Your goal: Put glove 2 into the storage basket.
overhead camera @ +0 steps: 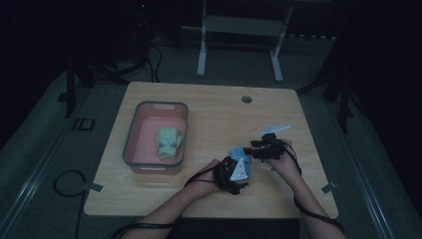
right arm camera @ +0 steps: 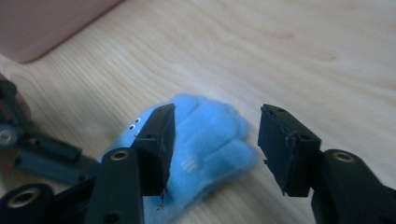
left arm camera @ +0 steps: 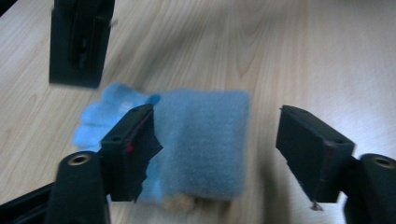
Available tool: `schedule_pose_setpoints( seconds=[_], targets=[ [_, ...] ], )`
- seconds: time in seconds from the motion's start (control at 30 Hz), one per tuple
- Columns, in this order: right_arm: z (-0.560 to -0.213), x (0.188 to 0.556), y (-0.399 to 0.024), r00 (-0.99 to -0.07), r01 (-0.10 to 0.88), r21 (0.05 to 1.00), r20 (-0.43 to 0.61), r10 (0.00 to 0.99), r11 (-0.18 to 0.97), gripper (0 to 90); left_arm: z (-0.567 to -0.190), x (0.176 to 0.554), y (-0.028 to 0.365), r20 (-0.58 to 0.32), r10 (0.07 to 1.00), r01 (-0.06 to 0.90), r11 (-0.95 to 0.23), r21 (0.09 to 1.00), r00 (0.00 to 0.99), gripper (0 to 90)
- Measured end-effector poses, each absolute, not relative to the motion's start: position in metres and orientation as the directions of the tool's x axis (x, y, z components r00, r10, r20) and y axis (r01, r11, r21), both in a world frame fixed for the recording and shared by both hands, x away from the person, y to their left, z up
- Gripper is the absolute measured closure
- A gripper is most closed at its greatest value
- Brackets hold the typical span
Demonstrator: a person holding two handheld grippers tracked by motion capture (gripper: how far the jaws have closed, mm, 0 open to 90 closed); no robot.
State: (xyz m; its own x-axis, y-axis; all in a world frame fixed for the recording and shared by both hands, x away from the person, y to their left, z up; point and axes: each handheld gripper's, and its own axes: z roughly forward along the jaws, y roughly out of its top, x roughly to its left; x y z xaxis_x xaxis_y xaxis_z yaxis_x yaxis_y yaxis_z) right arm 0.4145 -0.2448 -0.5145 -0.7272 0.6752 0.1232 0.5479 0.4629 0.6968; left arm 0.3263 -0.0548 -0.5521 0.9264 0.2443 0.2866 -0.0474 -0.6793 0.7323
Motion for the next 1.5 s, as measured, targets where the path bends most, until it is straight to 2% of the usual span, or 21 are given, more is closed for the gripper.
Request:
schedule_pose_setpoints(
  seconds=[0.07,0.23,0.4,0.57,0.67,0.73,0.83,0.9,1.07,1.23,1.5],
  targets=[
    [-0.523,0.418,-0.241,-0.732,0.556,0.682,0.132,0.669,0.474,42.7,-0.557,0.327,-0.056,0.299,0.235,-0.053,-0.698,0.714,0.925,34.2],
    [-0.538,0.423,-0.236,-0.732,0.568,0.658,0.13,0.669,0.494,42.0,-0.562,0.334,-0.058,0.275,0.24,-0.028,-0.705,0.709,0.931,42.1],
    [-0.546,0.422,-0.235,-0.73,0.573,0.645,0.122,0.673,0.505,39.2,-0.56,0.337,-0.06,0.29,0.246,-0.025,-0.722,0.691,0.925,57.8],
    [-0.549,0.42,-0.237,-0.722,0.584,0.64,0.127,0.68,0.499,36.7,-0.56,0.339,-0.057,0.284,0.233,-0.025,-0.73,0.683,0.93,67.3],
    [-0.549,0.418,-0.235,-0.726,0.587,0.642,0.148,0.672,0.493,45.0,-0.558,0.343,-0.056,0.263,0.225,-0.014,-0.733,0.68,0.938,70.6],
    [-0.549,0.418,-0.233,-0.735,0.587,0.639,0.164,0.658,0.497,54.2,-0.558,0.344,-0.056,0.254,0.222,-0.009,-0.736,0.677,0.942,71.5],
    [-0.55,0.419,-0.231,-0.729,0.618,0.63,0.235,0.643,0.47,66.6,-0.556,0.346,-0.056,0.241,0.219,0.0,-0.741,0.672,0.945,72.6],
    [-0.55,0.42,-0.229,-0.722,0.635,0.62,0.263,0.64,0.462,71.2,-0.555,0.346,-0.057,0.237,0.219,0.003,-0.74,0.672,0.946,73.1],
    [-0.55,0.422,-0.232,-0.701,0.662,0.615,0.304,0.646,0.429,75.8,-0.553,0.349,-0.054,0.194,0.25,0.044,-0.712,0.701,0.949,74.9],
    [-0.546,0.425,-0.234,-0.684,0.682,0.613,0.342,0.644,0.399,77.4,-0.546,0.349,-0.053,0.205,0.235,0.034,-0.733,0.679,0.95,75.5],
    [-0.525,0.422,-0.226,-0.718,0.628,0.653,0.277,0.639,0.423,77.7,-0.525,0.351,-0.045,0.222,0.234,0.028,-0.745,0.667,0.946,75.5]
  ],
)
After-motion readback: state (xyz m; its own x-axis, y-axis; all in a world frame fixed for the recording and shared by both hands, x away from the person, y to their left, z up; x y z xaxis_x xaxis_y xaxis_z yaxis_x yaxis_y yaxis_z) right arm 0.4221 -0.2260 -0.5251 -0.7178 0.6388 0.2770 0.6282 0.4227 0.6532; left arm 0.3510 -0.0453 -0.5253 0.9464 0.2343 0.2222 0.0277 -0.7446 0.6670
